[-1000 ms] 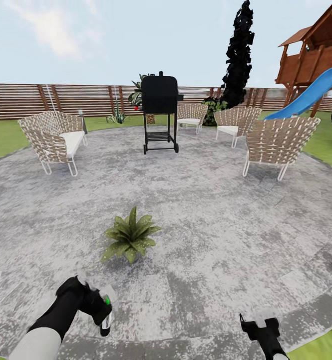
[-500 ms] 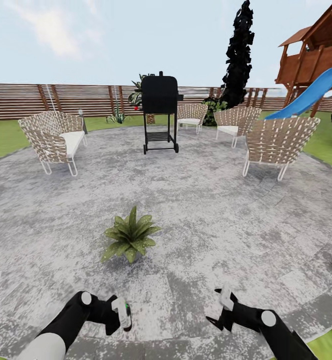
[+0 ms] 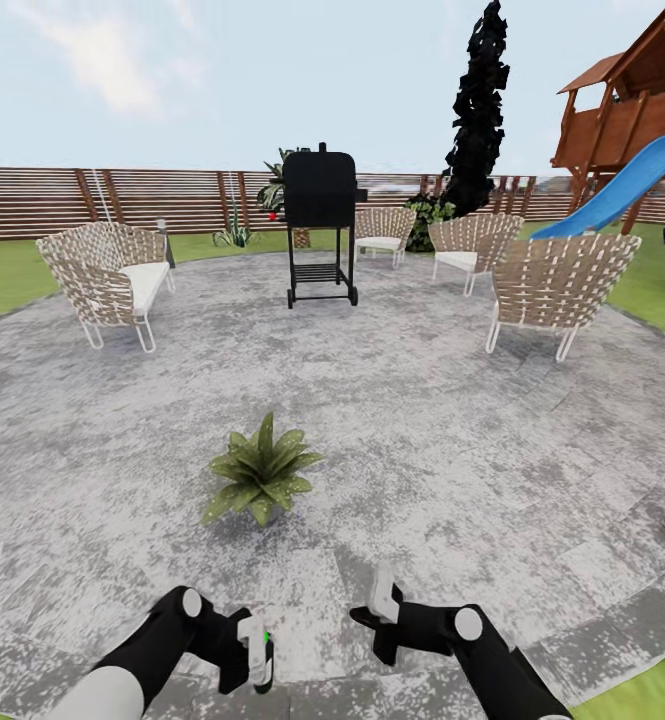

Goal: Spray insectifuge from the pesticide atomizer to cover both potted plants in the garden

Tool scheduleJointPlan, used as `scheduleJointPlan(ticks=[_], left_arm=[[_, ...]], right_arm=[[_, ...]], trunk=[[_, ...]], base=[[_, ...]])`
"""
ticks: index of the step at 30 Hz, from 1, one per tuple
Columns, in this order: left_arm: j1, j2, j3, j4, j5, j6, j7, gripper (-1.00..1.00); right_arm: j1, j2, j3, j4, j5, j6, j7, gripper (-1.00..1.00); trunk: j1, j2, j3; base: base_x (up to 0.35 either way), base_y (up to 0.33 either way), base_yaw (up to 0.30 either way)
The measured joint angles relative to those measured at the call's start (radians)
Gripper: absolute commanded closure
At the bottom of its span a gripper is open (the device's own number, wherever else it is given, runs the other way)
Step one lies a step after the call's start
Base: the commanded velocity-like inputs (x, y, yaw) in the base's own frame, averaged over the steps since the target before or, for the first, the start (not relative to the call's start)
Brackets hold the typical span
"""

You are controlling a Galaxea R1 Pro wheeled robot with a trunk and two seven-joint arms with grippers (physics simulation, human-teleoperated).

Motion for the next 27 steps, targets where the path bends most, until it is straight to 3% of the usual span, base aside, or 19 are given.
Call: scheduleJointPlan(ticks=[7, 13, 27], left_arm=[[0.000, -0.011, -0.003, -0.009, 0.002, -0.007, 0.002, 1.00], [-0.001, -0.061, -0.003, -0.015, 0.001, -0.006, 0.049, 1.00], [-0.003, -0.109, -0.003, -0.016, 0.012, -0.018, 0.054, 1.00]], right_arm=[[-0.007, 0.042, 0.003, 0.000, 0.000, 0.000, 0.035, 1.00], [-0.007, 0.044, 0.003, 0.000, 0.000, 0.000, 0.036, 1.00], [-0.007, 0.044, 0.003, 0.001, 0.001, 0.000, 0.036, 1.00]], trunk=[[0.000, 0.000, 0.000], [0.000, 0.000, 0.000], [0.000, 0.000, 0.000]], base=[[0.000, 0.000, 0.000], [0.000, 0.000, 0.000], [0.000, 0.000, 0.000]])
